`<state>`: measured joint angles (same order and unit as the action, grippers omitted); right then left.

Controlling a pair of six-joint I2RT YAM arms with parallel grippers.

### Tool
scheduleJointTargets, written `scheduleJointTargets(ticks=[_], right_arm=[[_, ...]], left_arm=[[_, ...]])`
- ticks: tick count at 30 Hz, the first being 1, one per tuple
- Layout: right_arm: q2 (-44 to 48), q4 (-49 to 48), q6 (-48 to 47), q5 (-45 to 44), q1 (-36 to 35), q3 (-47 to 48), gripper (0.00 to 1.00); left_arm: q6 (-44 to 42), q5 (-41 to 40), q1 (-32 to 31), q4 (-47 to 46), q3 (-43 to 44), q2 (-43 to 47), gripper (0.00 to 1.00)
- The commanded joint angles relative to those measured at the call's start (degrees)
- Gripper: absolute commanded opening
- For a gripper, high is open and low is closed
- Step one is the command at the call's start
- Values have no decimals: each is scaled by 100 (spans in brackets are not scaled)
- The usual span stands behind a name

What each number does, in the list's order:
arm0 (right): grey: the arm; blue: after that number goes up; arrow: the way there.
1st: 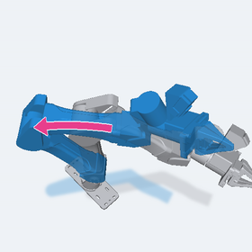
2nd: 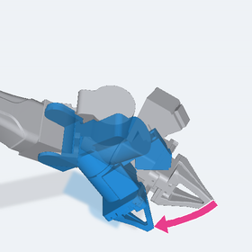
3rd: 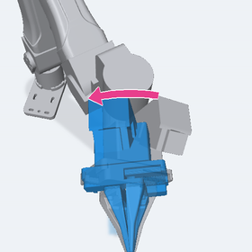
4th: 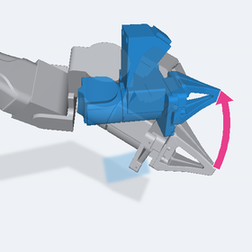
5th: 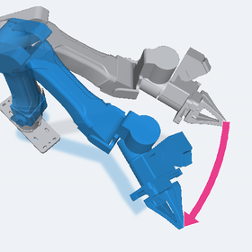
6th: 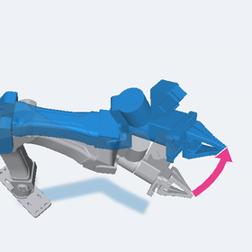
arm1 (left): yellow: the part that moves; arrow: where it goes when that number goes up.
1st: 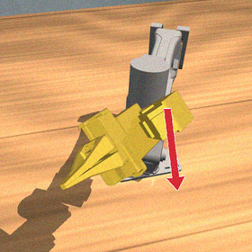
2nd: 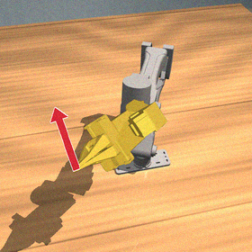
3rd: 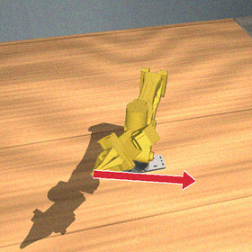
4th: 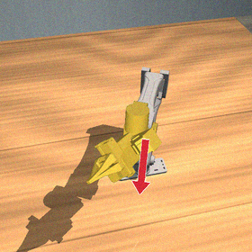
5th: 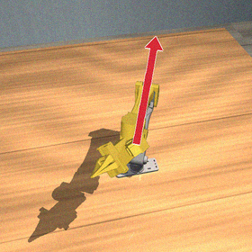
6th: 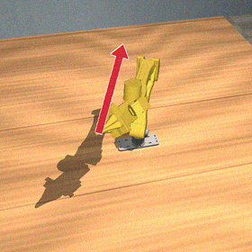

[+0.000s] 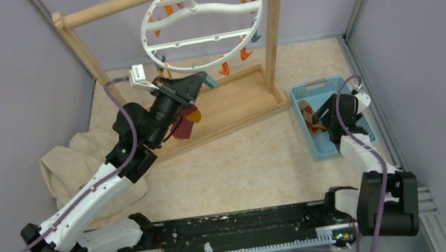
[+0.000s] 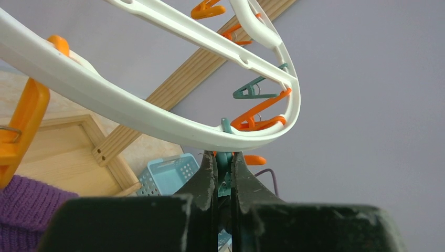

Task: Clip the socks to the hanger
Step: Pick up the sock from the bin.

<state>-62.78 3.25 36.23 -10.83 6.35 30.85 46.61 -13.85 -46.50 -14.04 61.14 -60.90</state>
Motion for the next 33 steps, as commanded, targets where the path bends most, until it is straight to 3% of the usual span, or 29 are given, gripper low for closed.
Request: scheduleJointTargets(ticks=[1, 10, 16, 18, 21, 22, 29, 33], right_arm=[[-291, -627, 594, 100, 155, -215, 69], [-1231, -1014, 1062, 20, 226, -324, 64], [-1564, -1236, 1073, 14, 247, -312, 47], [-1527, -1274, 1047, 15, 253, -329, 34], [-1308, -1185, 1039, -13, 261, -318, 4], [-1157, -1147, 1038, -30, 257, -324, 0], [747, -799, 648, 8, 256, -196, 0], [1489, -726, 213, 514, 256, 105, 0]], left_arm=[[-80, 84, -17, 62, -72, 127, 0], [-62, 69, -17, 81, -77, 117, 0], [-143, 45, -19, 117, -61, 131, 0], [-160, 58, -18, 121, -59, 123, 0], [-183, 87, -17, 123, -59, 118, 0], [-187, 96, -21, 126, -64, 119, 0], [-188, 164, -18, 99, -76, 74, 0], [-145, 253, -20, 45, -76, 21, 0]])
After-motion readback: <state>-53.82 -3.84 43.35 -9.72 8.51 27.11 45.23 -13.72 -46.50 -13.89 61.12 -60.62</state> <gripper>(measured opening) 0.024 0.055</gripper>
